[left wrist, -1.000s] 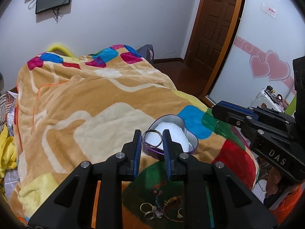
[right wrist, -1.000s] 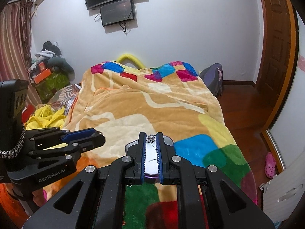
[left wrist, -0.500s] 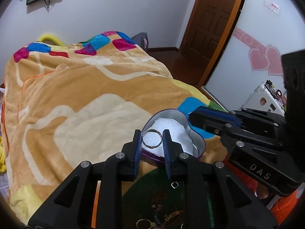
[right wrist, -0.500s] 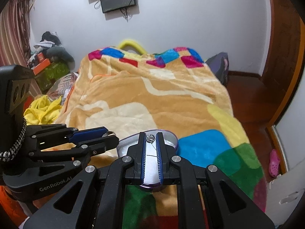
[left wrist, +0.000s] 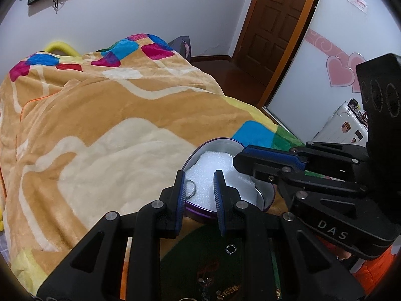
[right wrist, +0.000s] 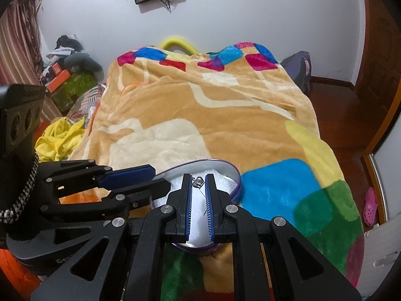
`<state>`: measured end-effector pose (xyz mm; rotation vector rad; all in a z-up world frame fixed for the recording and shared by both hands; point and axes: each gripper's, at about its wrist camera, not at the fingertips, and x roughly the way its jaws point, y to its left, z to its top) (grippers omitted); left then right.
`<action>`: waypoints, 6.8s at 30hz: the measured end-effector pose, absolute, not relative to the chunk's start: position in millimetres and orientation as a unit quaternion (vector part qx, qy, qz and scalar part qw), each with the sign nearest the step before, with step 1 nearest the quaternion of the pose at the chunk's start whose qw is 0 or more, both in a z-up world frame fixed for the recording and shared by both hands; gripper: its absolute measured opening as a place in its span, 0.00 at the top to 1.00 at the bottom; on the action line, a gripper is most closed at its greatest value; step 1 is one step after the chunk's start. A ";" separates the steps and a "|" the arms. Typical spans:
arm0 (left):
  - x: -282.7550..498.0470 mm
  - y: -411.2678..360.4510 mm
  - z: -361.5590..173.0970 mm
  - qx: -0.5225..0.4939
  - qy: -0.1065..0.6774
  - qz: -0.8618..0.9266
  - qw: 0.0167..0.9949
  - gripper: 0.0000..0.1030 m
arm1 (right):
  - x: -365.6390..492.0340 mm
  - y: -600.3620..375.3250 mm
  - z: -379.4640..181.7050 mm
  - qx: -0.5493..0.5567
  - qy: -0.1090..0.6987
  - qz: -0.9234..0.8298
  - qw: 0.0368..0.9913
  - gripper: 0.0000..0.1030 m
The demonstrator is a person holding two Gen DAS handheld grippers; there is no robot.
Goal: Organize jewelry
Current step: 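Drop the ring into the purple heart tin with the left tool while the right tool drops the earring in, then move both open tools back over the jewelry on the blanket, then grasp the orange braided bracelet with the right tool while the left tool grasps two rings, then lower the bracelet into the tin with the right tool while the left tool releases the rings there, then withdraw both open tools from the tin toward the remaining jewelry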
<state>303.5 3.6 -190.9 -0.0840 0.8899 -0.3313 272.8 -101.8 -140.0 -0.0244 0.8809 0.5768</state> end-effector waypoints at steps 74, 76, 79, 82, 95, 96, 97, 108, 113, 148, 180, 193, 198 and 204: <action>172.3 20.7 -218.1 -0.022 0.489 -0.112 0.865 0.65 | 166.0 -106.0 -176.5 -0.068 0.446 0.243 0.859 0.95; 174.0 17.5 -219.5 -0.019 0.488 -0.113 0.865 0.60 | 167.5 -112.6 -176.0 -0.064 0.445 0.236 0.861 0.95; 176.8 12.1 -221.9 -0.010 0.486 -0.110 0.867 0.58 | 170.2 -122.4 -175.2 -0.058 0.444 0.228 0.864 0.96; 179.5 6.7 -224.9 0.002 0.482 -0.104 0.870 0.58 | 172.1 -128.8 -171.7 -0.054 0.440 0.224 0.868 0.96; 180.0 4.6 -224.5 0.017 0.473 -0.093 0.876 0.71 | 170.3 -137.8 -143.1 -0.044 0.405 0.223 0.886 0.97; 179.3 5.6 -223.3 0.016 0.472 -0.093 0.877 0.71 | 170.1 -138.0 -140.4 -0.043 0.402 0.223 0.887 0.97; 178.2 6.3 -221.9 0.015 0.471 -0.093 0.877 0.71 | 170.5 -137.6 -139.2 -0.043 0.400 0.223 0.888 0.97; 171.8 16.0 -192.2 -0.001 0.439 -0.091 0.894 0.71 | 170.8 -135.1 -115.2 -0.043 0.371 0.223 0.901 0.97; 175.7 20.8 -175.5 -0.009 0.417 -0.089 0.905 0.71 | 173.7 -132.5 -103.1 -0.041 0.356 0.224 0.906 0.97; 251.2 26.6 -157.5 -0.031 0.375 -0.091 0.922 0.71 | 245.5 -85.1 -116.7 -0.042 0.354 0.259 0.898 0.97; 294.7 -16.2 -179.7 -0.001 0.423 -0.142 0.895 0.71 | 245.7 -127.6 -119.4 -0.049 0.386 0.250 0.887 0.74; 248.9 4.1 -137.9 -0.014 0.389 -0.120 0.913 0.71 | 212.7 -130.8 -96.5 -0.046 0.366 0.246 0.896 0.73; 226.1 10.7 -127.9 -0.010 0.379 -0.109 0.919 0.71 | 197.3 -131.6 -89.7 -0.046 0.360 0.245 0.899 0.73; 200.9 18.6 -127.6 -0.003 0.382 -0.099 0.919 0.70 | 184.7 -130.6 -88.3 -0.044 0.359 0.242 0.900 0.73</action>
